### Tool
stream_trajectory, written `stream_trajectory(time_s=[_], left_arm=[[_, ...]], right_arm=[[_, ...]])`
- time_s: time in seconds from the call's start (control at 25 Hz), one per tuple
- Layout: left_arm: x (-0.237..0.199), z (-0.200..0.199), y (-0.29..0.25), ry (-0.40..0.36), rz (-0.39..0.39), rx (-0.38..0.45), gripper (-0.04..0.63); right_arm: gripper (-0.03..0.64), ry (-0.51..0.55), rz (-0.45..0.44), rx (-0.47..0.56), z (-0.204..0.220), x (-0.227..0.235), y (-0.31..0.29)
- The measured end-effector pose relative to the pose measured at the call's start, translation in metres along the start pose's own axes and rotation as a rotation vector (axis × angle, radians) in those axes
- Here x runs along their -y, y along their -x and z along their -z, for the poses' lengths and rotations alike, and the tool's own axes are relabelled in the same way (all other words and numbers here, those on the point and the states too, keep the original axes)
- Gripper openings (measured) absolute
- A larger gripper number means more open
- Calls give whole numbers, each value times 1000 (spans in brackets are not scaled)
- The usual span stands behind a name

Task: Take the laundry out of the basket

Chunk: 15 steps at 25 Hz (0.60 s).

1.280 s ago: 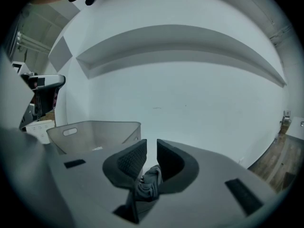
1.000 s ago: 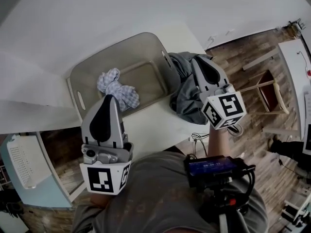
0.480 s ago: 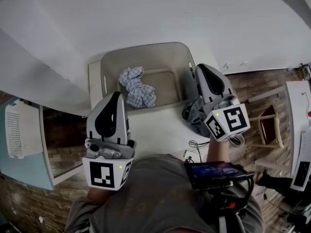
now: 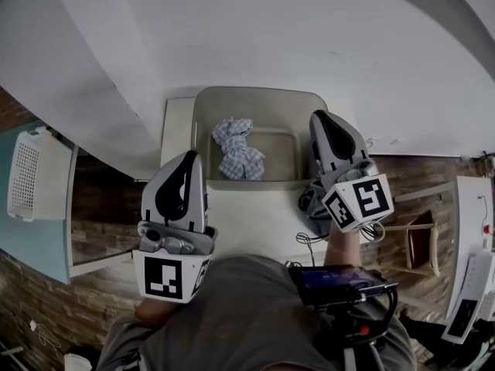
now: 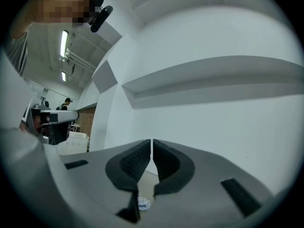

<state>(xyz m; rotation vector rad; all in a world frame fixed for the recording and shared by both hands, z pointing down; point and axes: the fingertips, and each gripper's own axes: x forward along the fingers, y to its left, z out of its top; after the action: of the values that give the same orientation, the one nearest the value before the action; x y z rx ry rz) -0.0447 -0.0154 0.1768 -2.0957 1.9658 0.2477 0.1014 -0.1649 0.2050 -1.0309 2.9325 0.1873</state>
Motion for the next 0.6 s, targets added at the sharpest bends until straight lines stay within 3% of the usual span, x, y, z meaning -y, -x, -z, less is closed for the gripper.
stream_trajectory(time_s=[0.6], left_arm=[[-44,13,0,33,-75,-15,8]], right_arm=[[30,53,-67,5,-20,-23,-58]])
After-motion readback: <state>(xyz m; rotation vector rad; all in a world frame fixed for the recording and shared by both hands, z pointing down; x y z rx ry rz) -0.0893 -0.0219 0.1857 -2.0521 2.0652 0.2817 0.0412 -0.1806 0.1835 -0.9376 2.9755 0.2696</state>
